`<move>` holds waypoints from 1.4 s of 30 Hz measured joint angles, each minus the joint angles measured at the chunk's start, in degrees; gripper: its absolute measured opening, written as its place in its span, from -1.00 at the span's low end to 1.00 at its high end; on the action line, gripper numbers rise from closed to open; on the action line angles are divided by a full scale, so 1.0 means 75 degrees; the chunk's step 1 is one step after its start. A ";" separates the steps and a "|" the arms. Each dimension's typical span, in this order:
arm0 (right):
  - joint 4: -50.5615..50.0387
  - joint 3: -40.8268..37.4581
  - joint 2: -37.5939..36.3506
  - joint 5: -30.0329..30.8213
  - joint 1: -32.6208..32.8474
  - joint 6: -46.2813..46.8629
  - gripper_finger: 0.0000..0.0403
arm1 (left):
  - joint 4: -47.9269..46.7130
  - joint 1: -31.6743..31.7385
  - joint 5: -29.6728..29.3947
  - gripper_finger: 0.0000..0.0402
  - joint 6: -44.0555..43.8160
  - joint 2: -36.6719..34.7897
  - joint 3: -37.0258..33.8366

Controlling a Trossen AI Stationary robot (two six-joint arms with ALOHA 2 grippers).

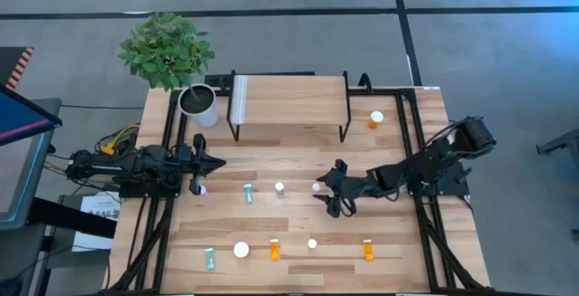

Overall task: Pick and place medicine bottles onto shelf by color
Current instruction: Put the middle pink pill bottle on the shelf

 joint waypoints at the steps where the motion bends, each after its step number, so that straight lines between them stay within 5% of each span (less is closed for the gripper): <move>1: -0.0014 0.0020 0.0089 0.0001 -0.0001 0.0000 0.45 | 0.0002 -0.0003 0.0000 -1.00 0.0000 -0.0002 0.0000; 18: 0.0050 0.0171 0.0583 0.0006 -0.0059 0.0064 0.30 | 0.0002 -0.0002 0.0000 -1.00 0.0000 -0.0002 -0.0001; 42: 0.0044 0.0171 0.0583 0.0004 -0.0056 0.0227 -0.25 | 0.0003 0.0000 0.0000 -1.00 0.0000 -0.0002 -0.0003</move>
